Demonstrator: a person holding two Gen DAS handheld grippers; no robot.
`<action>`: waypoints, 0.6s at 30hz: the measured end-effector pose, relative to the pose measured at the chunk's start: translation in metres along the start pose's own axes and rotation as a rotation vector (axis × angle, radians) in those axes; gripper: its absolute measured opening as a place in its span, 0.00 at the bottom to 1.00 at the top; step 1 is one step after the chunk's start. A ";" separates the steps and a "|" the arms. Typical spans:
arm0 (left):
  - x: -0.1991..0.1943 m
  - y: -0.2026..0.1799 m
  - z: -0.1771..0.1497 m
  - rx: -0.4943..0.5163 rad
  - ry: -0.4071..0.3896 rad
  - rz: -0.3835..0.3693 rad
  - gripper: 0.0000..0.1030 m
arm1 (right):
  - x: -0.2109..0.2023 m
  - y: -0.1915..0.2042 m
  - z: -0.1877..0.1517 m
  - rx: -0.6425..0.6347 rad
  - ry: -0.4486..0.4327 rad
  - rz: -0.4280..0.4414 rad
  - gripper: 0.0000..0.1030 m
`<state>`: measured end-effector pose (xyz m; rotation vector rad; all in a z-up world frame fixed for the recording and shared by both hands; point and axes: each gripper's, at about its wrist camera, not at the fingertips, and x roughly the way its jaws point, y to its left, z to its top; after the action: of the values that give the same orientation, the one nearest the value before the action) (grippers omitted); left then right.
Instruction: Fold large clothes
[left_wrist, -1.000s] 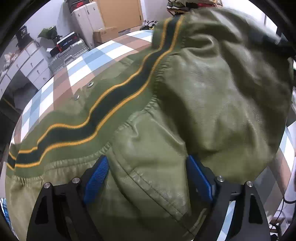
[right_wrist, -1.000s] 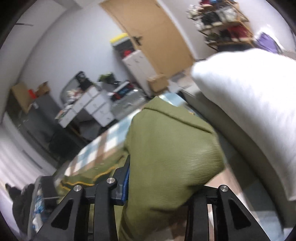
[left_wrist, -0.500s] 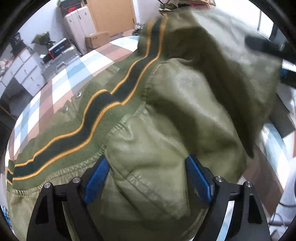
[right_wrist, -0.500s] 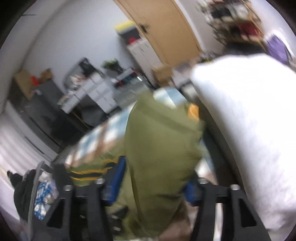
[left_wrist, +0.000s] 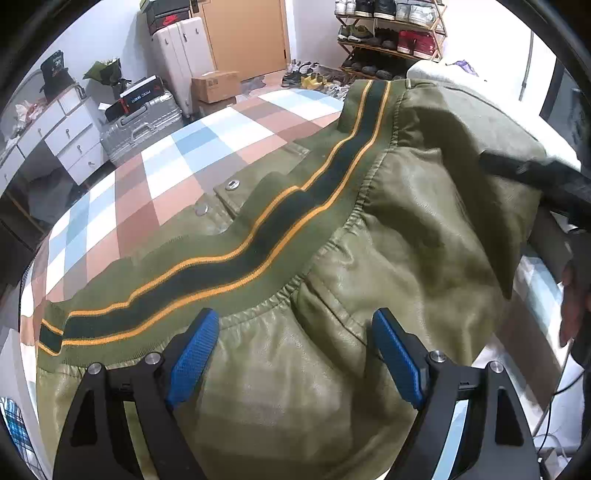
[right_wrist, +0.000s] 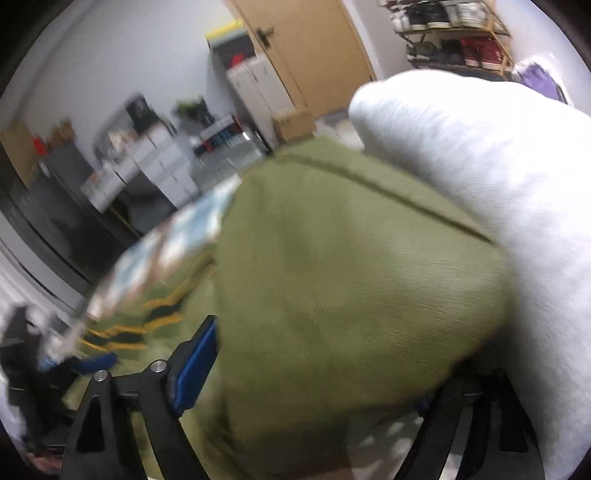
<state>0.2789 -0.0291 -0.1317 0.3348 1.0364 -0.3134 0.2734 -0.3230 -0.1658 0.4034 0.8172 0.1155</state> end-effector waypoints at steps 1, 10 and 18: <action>0.001 -0.002 -0.001 0.006 -0.003 0.011 0.79 | -0.005 -0.004 -0.002 0.024 -0.014 0.026 0.94; 0.001 -0.008 0.002 0.017 -0.018 0.028 0.80 | 0.006 -0.017 0.004 0.120 0.023 -0.005 0.96; 0.002 -0.011 0.001 0.039 -0.013 0.048 0.81 | 0.022 -0.030 0.006 0.194 0.092 0.109 0.96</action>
<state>0.2761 -0.0397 -0.1347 0.3919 1.0091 -0.2925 0.2909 -0.3466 -0.1885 0.6297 0.9004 0.1578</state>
